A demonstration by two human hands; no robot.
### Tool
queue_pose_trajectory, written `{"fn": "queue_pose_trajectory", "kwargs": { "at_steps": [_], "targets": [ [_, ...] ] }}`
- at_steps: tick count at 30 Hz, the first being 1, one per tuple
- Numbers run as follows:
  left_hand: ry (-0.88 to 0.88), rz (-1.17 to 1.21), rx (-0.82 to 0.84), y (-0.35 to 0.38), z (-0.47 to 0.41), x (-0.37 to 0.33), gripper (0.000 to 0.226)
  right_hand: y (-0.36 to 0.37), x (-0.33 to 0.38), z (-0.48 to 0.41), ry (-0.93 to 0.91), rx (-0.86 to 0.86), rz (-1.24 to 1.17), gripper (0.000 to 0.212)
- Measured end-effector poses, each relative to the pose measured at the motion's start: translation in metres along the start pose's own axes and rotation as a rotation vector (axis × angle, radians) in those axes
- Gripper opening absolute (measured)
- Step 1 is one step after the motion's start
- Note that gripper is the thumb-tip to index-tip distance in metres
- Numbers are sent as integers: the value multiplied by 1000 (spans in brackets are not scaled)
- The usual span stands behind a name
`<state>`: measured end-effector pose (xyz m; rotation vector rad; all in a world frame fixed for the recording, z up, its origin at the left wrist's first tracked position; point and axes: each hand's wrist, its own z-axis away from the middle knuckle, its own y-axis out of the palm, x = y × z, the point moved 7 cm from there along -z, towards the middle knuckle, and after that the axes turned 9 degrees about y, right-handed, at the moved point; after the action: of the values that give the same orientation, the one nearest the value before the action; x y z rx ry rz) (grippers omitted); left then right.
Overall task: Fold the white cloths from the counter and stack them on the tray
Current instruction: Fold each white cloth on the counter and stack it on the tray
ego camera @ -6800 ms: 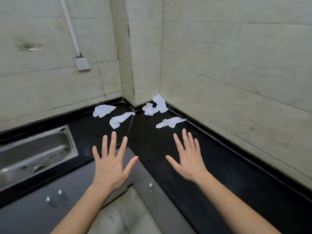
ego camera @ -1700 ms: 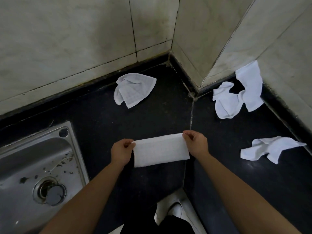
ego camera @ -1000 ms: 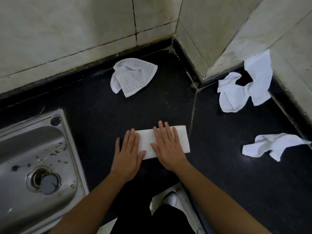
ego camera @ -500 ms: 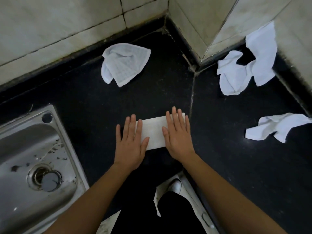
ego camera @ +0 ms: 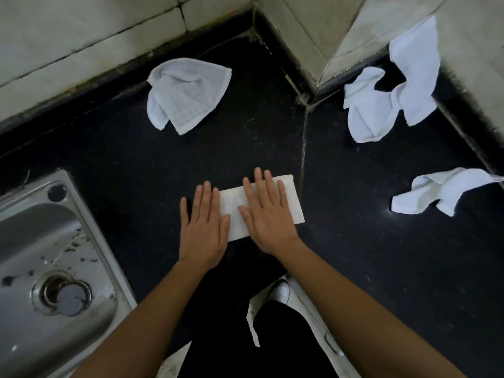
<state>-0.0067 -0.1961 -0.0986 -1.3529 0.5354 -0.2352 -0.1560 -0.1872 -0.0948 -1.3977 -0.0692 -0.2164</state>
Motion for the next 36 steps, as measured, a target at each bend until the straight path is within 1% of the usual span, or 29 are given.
{"fn": "queue_pose_trajectory", "kwargs": {
  "at_steps": [2, 4, 8, 10, 11, 13, 15, 16, 17, 18, 19, 22, 24, 27, 29, 30, 33, 36],
  "targets": [
    [-5, -24, 30, 5, 5, 5, 65, 11, 9, -3, -54, 53, 31, 64],
    [4, -30, 36, 8, 5, 5, 65, 14, -5, -5, -60, 78, 49, 64],
    [-4, -24, 41, 8, 2, 3, 66, 4, -51, -6, 20, 97, 102, 66],
    [-6, -19, 51, 8, 2, 4, 67, 1, -53, -7, 22, 129, 102, 67],
    [-7, -13, 58, 7, 2, 4, 67, -1, -52, -7, 34, 133, 61, 68],
    [-10, -4, 80, 7, 3, 4, 67, -14, -54, -2, 153, 92, -107, 70],
    [-17, 3, 112, 5, 4, 3, 69, -38, -68, 12, 342, -56, -300, 69],
    [-26, 9, 123, 2, 4, 4, 69, -48, -77, 21, 439, -129, -361, 66],
    [-36, 13, 121, -2, 5, 5, 69, -53, -84, 29, 524, -159, -396, 64],
    [-43, 11, 112, -8, 7, 5, 69, -54, -89, 35, 593, -135, -413, 63],
    [-48, -1, 98, -14, 9, 5, 67, -51, -92, 39, 644, -64, -414, 62],
    [-43, -66, 81, -28, 13, 5, 55, -39, -94, 45, 700, 163, -356, 55],
    [-34, -94, 90, -36, 9, 4, 47, -40, -97, 47, 747, 237, -402, 40],
    [-93, -82, 142, -46, -7, 8, 47, -43, -100, 47, 821, 327, -563, 14],
    [-99, -6, 148, -52, -22, 4, 50, -50, -104, 47, 822, 311, -671, 10],
    [-66, 51, 144, -56, -31, -2, 52, -54, -105, 46, 800, 288, -721, 10],
    [109, 173, 148, -73, -57, -32, 65, -78, -104, 46, 672, 204, -838, 8],
    [275, 207, 207, -93, -78, -71, 86, -101, -101, 46, 501, 179, -833, 11]
  ]
}}
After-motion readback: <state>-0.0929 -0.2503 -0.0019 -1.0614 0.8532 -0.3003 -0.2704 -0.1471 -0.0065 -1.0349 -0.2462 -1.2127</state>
